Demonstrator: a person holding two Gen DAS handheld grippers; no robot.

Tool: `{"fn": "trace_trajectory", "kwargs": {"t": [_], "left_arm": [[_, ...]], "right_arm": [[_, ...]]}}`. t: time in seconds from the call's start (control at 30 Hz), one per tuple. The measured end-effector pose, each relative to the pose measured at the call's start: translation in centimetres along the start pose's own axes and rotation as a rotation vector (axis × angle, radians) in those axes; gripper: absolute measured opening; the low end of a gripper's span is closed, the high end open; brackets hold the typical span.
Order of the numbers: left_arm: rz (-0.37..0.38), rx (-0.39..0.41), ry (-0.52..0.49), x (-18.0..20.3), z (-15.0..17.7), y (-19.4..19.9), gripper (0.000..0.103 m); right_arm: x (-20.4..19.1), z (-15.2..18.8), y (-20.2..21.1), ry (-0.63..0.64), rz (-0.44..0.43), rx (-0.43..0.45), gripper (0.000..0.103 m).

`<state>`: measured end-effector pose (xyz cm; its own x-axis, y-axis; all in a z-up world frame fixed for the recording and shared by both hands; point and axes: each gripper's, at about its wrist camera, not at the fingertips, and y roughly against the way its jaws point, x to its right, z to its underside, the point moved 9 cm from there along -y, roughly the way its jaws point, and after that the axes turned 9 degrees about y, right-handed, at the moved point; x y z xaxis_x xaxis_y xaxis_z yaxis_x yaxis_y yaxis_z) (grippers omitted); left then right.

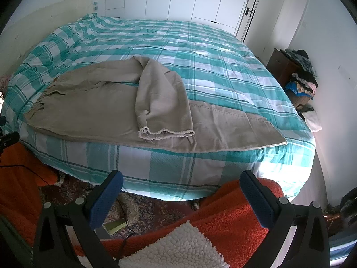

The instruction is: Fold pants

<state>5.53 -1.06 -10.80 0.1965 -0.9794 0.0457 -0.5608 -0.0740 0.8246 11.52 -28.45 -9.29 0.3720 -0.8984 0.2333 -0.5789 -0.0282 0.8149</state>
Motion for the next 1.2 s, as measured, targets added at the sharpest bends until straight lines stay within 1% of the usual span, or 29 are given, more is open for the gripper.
{"fn": "trace_trajectory", "kwargs": {"t": [0.3, 0.57, 0.83, 1.2], "left_arm": [[-0.007, 0.001, -0.008, 0.2, 0.0, 0.0, 0.102], [-0.055, -0.014, -0.012, -0.1, 0.0, -0.5, 0.102], [-0.110, -0.016, -0.022, -0.7, 0.1, -1.0, 0.102], [-0.134, -0.032, -0.036, -0.7, 0.2, -1.5, 0.102]], "right_arm": [[0.0, 0.1, 0.0, -0.001, -0.004, 0.001, 0.103], [-0.4, 0.2, 0.0, 0.002, -0.029, 0.017, 0.103], [-1.8, -0.5, 0.2, 0.043, -0.047, 0.028, 0.103], [-2.3, -0.6, 0.1, 0.056, -0.057, 0.021, 0.103]]}}
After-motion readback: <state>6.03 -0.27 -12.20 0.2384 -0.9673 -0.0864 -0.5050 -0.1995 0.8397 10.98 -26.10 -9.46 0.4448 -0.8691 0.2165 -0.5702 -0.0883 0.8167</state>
